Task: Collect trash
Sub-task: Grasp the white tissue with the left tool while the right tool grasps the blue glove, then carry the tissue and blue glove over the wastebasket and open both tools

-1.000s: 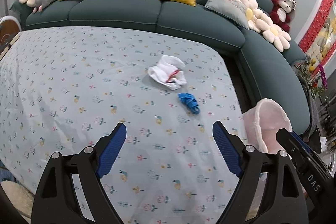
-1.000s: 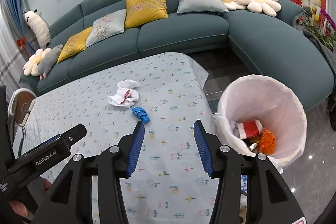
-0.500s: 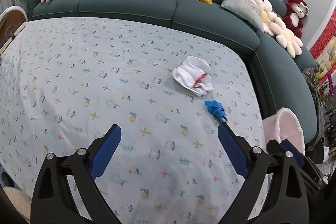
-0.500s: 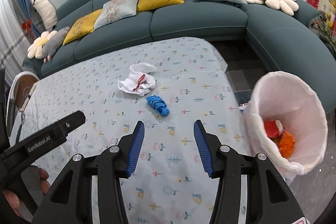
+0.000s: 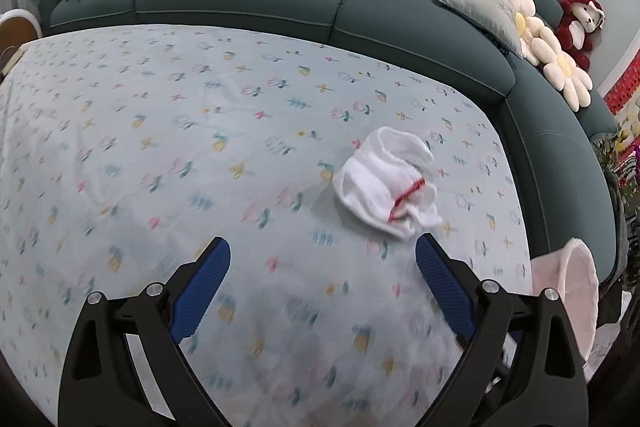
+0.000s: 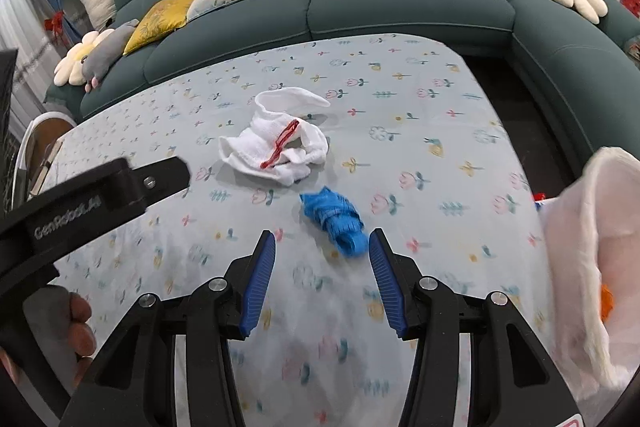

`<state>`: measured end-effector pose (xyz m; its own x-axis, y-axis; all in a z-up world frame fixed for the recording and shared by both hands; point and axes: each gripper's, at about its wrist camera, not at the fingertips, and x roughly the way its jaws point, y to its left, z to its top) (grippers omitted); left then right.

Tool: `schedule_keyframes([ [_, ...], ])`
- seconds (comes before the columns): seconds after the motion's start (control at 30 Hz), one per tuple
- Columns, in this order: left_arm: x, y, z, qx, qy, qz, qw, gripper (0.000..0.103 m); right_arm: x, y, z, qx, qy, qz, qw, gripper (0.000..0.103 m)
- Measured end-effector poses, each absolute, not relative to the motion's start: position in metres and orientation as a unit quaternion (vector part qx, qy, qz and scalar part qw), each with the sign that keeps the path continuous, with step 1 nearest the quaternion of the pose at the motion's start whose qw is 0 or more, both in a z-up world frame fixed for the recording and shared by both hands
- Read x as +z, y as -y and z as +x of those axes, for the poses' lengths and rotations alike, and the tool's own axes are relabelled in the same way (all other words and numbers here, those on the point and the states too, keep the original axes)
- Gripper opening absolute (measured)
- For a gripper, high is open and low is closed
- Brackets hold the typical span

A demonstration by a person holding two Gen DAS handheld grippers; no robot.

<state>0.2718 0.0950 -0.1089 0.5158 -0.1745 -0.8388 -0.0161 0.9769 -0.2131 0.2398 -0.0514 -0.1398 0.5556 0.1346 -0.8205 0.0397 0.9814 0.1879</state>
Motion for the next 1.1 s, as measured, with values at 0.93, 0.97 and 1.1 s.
schedule_keyframes([
  [0.93,-0.12,-0.024,0.296,-0.109,-0.498,-0.029,0.86,0.014,-0.155,0.092,0.244,0.016,-0.463,0.129,0.877,0.016],
  [0.97,-0.113,-0.021,0.291,-0.112,-0.495,-0.03,0.861,0.014,-0.151,0.097,0.24,0.012,-0.46,0.132,0.878,0.016],
  [1.1,-0.092,-0.005,0.276,-0.125,-0.482,-0.027,0.867,0.014,-0.132,0.113,0.224,-0.001,-0.444,0.142,0.885,0.016],
])
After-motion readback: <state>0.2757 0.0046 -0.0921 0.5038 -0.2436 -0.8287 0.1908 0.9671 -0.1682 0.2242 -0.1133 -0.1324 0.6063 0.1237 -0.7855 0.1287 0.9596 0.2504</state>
